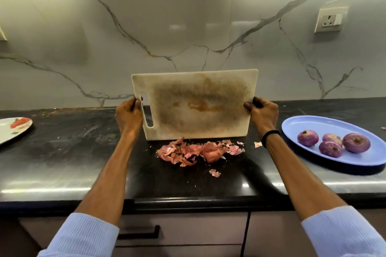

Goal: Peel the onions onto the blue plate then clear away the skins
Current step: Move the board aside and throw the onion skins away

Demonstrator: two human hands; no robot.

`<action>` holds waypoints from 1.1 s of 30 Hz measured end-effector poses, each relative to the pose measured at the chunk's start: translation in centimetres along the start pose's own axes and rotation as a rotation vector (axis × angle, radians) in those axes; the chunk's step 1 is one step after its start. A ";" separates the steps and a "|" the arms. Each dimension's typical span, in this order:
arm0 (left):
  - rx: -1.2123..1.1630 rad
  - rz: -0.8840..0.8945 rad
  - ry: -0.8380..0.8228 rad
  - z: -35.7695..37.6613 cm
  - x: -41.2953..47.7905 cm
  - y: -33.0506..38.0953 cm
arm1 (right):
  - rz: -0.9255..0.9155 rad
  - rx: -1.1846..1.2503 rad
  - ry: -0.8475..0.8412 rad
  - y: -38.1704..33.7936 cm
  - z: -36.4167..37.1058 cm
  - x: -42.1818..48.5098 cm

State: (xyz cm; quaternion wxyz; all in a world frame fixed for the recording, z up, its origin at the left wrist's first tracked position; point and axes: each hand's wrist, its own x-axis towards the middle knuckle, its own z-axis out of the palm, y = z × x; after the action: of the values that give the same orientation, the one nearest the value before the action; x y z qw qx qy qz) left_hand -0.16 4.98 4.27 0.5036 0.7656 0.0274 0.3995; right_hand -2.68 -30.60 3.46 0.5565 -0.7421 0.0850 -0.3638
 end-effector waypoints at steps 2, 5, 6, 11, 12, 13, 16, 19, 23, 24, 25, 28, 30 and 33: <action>-0.012 0.020 0.000 -0.4 0.4 0.6 | -0.006 0.045 0.016 -0.5 0.2 0.3; -0.110 -0.010 0.029 -1.2 1.5 1.1 | -0.019 0.130 0.062 -2.4 1.2 1.1; -0.125 -0.024 0.027 -1.7 1.7 1.3 | -0.022 0.151 0.065 -3.1 1.6 1.4; -0.185 -0.061 0.008 -3.9 2.6 0.7 | -0.015 0.184 -0.008 -6.7 5.7 3.7; -0.199 -0.104 0.022 -4.4 2.4 0.6 | -0.008 0.181 -0.041 -7.5 6.8 4.1; -0.212 -0.153 0.070 -4.9 2.6 -0.3 | -0.003 0.160 -0.083 -8.4 8.2 4.5; -0.235 -0.409 0.334 -7.3 2.7 -2.1 | -0.051 0.003 -0.288 -10.9 12.8 4.7; -0.267 -0.664 0.506 -10.2 1.4 -3.5 | -0.151 -0.143 -0.502 -11.9 18.1 2.9; -0.335 -0.902 0.616 -13.8 -1.4 -4.9 | -0.147 -0.406 -0.713 -10.2 24.6 -0.8; -0.344 -0.926 0.652 -14.4 -1.7 -5.2 | -0.121 -0.486 -0.714 -9.3 25.9 -1.7; -0.364 -0.943 0.682 -15.0 -2.0 -5.2 | -0.094 -0.541 -0.717 -8.5 27.1 -2.9; -0.436 -0.952 0.743 -15.3 -3.3 -5.5 | -0.065 -0.574 -0.792 -6.6 29.7 -6.3; -0.471 -0.954 0.765 -15.1 -4.3 -5.5 | -0.123 -0.608 -0.875 -6.1 30.6 -8.4; -0.528 -0.940 0.767 -14.7 -5.5 -5.3 | -0.173 -0.669 -0.970 -5.8 31.6 -11.5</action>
State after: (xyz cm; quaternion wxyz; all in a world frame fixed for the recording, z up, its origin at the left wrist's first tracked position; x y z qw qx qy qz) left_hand -11.43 16.15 -0.59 0.7495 0.3265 0.4373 0.3747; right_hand 7.49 1.74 -0.14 0.2361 -0.9628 -0.1297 0.0195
